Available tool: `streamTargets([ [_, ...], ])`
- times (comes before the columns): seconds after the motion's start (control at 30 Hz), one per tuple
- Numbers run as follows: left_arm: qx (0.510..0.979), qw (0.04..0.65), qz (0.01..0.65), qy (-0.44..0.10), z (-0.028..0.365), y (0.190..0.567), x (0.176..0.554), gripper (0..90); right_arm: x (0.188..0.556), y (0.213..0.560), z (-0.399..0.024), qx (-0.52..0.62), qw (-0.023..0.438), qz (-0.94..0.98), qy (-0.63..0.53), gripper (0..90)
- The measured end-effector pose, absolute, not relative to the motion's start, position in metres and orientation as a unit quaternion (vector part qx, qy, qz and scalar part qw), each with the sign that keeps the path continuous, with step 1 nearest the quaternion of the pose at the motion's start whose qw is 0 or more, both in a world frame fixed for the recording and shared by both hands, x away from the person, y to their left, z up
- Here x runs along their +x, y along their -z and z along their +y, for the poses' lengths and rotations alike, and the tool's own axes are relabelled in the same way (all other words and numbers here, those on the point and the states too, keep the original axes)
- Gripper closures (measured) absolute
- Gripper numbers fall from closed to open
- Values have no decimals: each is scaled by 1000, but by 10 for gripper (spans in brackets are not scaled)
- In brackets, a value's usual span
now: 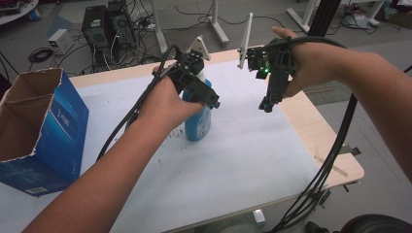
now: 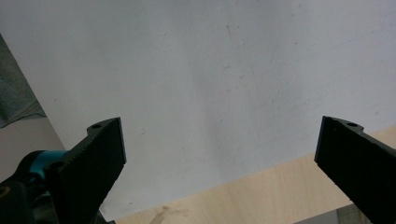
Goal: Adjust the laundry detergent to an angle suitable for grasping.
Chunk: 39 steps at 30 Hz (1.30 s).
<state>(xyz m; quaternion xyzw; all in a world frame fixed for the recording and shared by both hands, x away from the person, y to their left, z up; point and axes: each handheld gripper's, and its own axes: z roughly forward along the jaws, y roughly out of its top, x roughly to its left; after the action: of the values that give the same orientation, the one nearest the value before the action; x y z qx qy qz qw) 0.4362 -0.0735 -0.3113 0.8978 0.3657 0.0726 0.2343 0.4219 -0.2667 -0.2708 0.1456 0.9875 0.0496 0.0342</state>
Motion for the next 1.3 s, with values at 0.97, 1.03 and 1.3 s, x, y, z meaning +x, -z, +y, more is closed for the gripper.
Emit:
streamTargets([
  [0.97,900,222,364,-90,-78,318,437,123,425,274,-265,144,32,988,-48,10],
  [1.03,899,224,365,-89,-78,318,437,156,425,274,-265,144,32,988,-48,10],
  [1.3,899,226,365,-86,-80,320,437,207,425,275,-264,143,32,988,-50,10],
])
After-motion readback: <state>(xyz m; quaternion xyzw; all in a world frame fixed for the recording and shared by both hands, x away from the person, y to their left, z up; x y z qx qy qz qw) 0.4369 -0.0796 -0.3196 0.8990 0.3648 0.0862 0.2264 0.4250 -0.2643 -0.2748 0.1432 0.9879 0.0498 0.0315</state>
